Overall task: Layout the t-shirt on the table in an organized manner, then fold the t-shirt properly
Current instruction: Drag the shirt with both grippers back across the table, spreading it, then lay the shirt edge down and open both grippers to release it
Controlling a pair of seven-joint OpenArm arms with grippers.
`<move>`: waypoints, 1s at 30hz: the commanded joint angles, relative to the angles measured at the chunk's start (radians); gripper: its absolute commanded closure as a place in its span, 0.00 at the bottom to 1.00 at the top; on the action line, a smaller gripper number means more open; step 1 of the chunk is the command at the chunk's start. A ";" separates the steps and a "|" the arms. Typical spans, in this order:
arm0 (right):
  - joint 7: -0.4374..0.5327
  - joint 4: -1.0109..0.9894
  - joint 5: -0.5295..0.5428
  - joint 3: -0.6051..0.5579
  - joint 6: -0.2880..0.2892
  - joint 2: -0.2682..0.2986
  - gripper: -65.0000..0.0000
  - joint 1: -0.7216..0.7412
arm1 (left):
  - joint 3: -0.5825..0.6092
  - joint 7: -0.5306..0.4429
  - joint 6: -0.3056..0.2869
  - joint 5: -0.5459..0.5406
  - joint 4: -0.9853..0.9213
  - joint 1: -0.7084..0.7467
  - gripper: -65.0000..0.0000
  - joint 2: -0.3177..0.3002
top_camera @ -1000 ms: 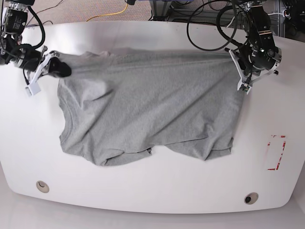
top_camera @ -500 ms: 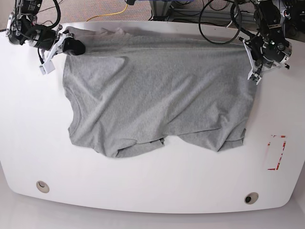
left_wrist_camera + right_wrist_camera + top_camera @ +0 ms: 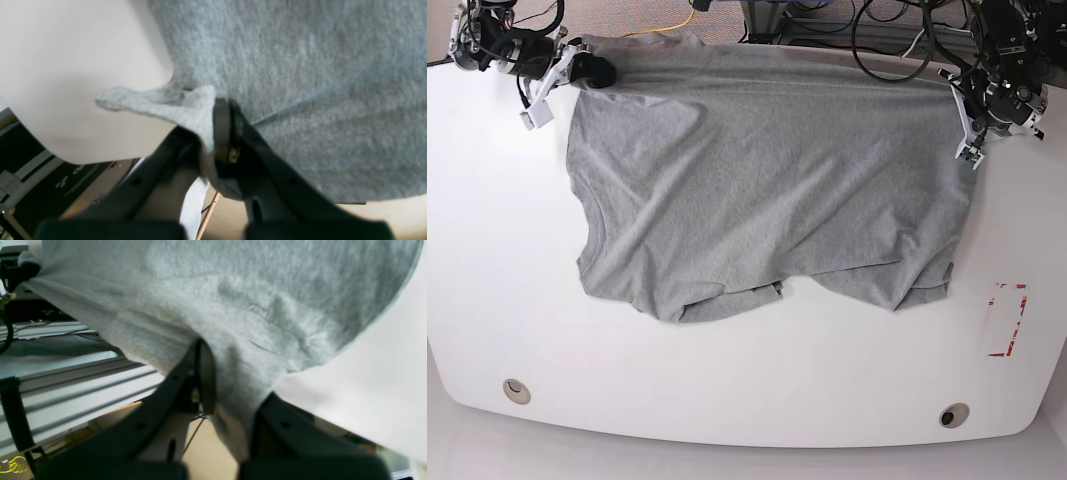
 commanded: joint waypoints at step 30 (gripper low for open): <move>0.021 -0.129 -0.071 0.009 -0.008 0.000 1.00 0.272 | 0.030 0.021 -0.004 0.049 -0.002 -0.225 1.00 -0.022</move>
